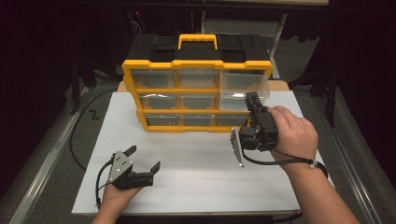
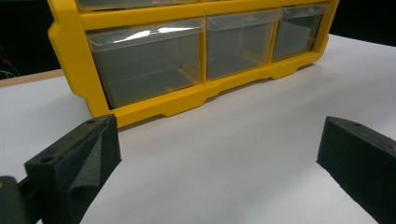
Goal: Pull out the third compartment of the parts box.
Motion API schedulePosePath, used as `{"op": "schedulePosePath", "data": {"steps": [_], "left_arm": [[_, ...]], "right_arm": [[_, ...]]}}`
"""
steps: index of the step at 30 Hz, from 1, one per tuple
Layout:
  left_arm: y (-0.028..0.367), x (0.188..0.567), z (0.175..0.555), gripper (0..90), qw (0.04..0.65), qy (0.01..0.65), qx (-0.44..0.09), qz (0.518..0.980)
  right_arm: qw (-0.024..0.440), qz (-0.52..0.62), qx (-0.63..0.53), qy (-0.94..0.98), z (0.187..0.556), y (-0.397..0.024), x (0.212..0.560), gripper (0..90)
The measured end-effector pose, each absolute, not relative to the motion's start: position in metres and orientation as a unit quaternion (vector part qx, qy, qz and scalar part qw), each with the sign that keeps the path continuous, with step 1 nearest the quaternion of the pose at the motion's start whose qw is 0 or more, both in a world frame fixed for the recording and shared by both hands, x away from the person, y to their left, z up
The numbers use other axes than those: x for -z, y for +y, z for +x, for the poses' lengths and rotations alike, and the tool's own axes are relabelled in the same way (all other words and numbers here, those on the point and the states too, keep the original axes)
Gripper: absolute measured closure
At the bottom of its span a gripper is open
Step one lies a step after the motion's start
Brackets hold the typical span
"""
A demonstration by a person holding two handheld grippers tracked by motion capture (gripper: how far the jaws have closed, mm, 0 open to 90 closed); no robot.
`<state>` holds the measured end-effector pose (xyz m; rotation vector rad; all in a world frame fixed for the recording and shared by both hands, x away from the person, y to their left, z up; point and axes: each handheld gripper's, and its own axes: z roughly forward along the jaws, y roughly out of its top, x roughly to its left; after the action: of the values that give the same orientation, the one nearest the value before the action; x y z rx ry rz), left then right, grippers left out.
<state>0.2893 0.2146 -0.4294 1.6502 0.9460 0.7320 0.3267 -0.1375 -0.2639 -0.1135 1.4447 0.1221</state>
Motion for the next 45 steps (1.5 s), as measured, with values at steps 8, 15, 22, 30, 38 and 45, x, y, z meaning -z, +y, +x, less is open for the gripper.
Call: {"op": "schedulePosePath", "data": {"steps": [8,15,22,30,38,45], "left_arm": [[0.215,0.429,0.289,0.5,0.524,0.395,-0.306,0.689],[0.215,0.429,0.289,0.5,0.524,0.395,-0.306,0.689],[0.215,0.429,0.289,0.5,0.525,0.395,-0.306,0.689],[0.216,0.43,0.289,0.5,0.526,0.398,-0.305,0.687],[0.216,0.429,0.287,0.5,0.527,0.396,-0.306,0.687],[0.216,0.431,0.288,0.5,0.525,0.399,-0.307,0.687]], "right_arm": [[0.75,-0.046,-0.062,0.657,0.326,-0.138,0.266,80.2],[0.751,-0.044,-0.062,0.656,0.326,-0.137,0.267,80.2],[0.747,-0.042,-0.065,0.661,0.326,-0.137,0.266,76.2],[0.738,-0.045,-0.076,0.669,0.318,-0.134,0.266,59.2],[0.712,-0.066,-0.089,0.693,0.303,-0.131,0.285,54.6],[0.687,-0.065,-0.09,0.718,0.306,-0.137,0.322,50.5]]}}
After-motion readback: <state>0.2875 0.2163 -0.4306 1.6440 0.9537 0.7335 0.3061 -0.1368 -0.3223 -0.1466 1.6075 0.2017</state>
